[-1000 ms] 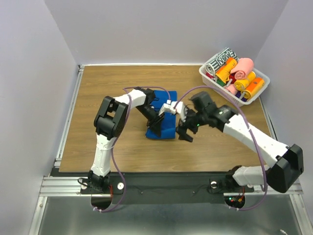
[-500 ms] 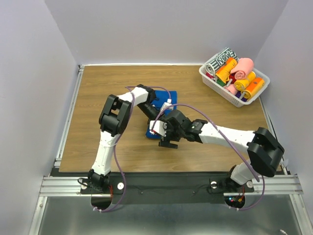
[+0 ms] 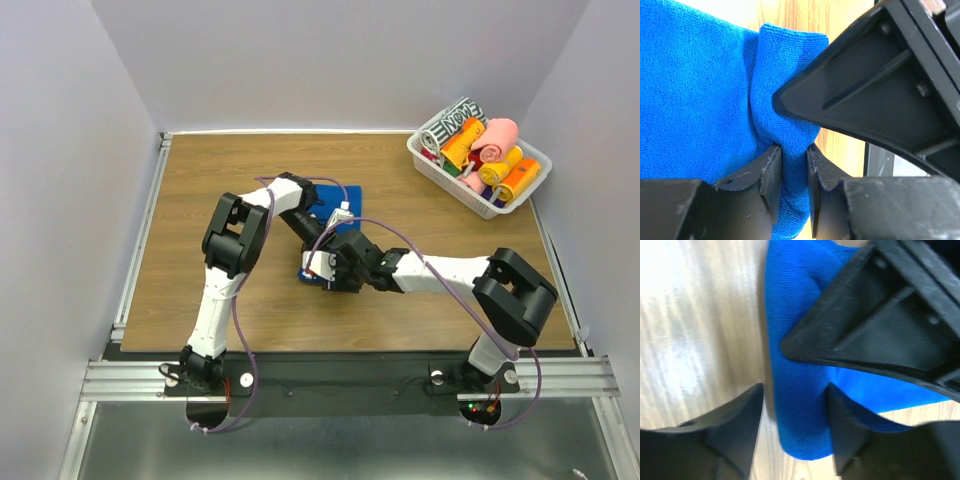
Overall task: Roll the towels
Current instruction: Roll the towel
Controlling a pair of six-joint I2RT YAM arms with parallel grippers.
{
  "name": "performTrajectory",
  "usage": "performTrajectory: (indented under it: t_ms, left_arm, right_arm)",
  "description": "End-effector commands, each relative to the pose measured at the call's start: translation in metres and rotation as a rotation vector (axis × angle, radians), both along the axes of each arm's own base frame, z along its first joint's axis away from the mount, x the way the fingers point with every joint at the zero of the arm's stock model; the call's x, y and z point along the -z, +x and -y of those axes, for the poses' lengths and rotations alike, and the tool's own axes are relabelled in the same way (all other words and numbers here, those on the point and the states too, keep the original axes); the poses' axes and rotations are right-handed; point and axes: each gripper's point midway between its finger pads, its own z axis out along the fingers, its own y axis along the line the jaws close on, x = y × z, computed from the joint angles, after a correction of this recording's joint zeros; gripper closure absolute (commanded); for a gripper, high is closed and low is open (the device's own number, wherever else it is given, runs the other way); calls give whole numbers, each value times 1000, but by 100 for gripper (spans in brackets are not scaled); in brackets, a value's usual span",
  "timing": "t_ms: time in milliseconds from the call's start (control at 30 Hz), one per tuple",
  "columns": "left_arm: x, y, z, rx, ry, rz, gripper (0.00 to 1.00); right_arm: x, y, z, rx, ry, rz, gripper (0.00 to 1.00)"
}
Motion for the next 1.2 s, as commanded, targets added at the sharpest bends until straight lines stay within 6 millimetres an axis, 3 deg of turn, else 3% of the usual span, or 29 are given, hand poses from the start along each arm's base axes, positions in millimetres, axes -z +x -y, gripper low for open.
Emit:
performTrajectory:
  t_ms: [0, 100, 133, 333, 433, 533, 600, 633, 667, 700, 733, 767, 800, 833, 867, 933, 1000, 1033, 1167]
  left_arm:
    - [54, 8, -32, 85, 150, 118, 63]
    - [39, 15, -32, 60, 129, 151, 59]
    - [27, 21, -32, 39, 118, 177, 52]
    - [-35, 46, -37, -90, 13, 259, 39]
    - [-72, 59, -47, -193, -63, 269, 32]
    - [-102, 61, -54, -256, -127, 289, 17]
    - [-113, 57, -58, -310, -154, 264, 14]
    - [-129, 62, -62, -336, -191, 336, 12]
    - [-134, 62, -63, -356, -201, 360, 9]
    - [-126, 55, -69, -383, -170, 354, 7]
    - [-142, 52, -73, -428, -164, 400, 5]
    - [-128, 59, -79, -470, -124, 479, 4]
    - [-128, 61, -83, -500, -111, 528, 1]
    - [-147, 59, -88, -527, -128, 631, 1]
    - [-137, 63, -95, -560, -98, 700, 1]
    - [-155, 65, -102, -580, -107, 881, 1]
    - [-142, 59, -105, -560, -51, 974, 1]
    - [-151, 59, -104, -555, -67, 1034, 1]
    - [-140, 47, -87, -426, -41, 1155, 1]
  right_arm:
    - [10, -4, -4, -12, 48, -75, 53]
    - [6, -5, -4, -12, 84, -112, 62]
    - [4, -7, -5, -21, 96, -152, 68]
    - [2, -15, 4, 7, 129, -372, 85]
    - [5, -22, 8, 14, 145, -485, 87]
    - [7, -23, 14, 32, 154, -572, 88]
    - [1, -26, 11, 35, 175, -649, 88]
    - [3, -23, 12, 48, 181, -687, 88]
    - [3, -23, 12, 52, 190, -716, 89]
    - [-1, -25, 9, 46, 212, -755, 89]
    - [-8, -21, 6, 55, 224, -778, 89]
    - [-4, -22, 6, 62, 226, -824, 89]
    - [-4, -24, 7, 73, 218, -863, 88]
    - [-9, -19, 2, 71, 229, -874, 88]
    - [-5, -22, 4, 85, 223, -948, 88]
    - [-9, -13, -1, 92, 242, -1000, 88]
    - [-2, -17, 4, 125, 240, -1131, 87]
    - [-3, -13, 3, 124, 253, -1156, 87]
    - [-1, -5, 6, 164, 292, -1298, 86]
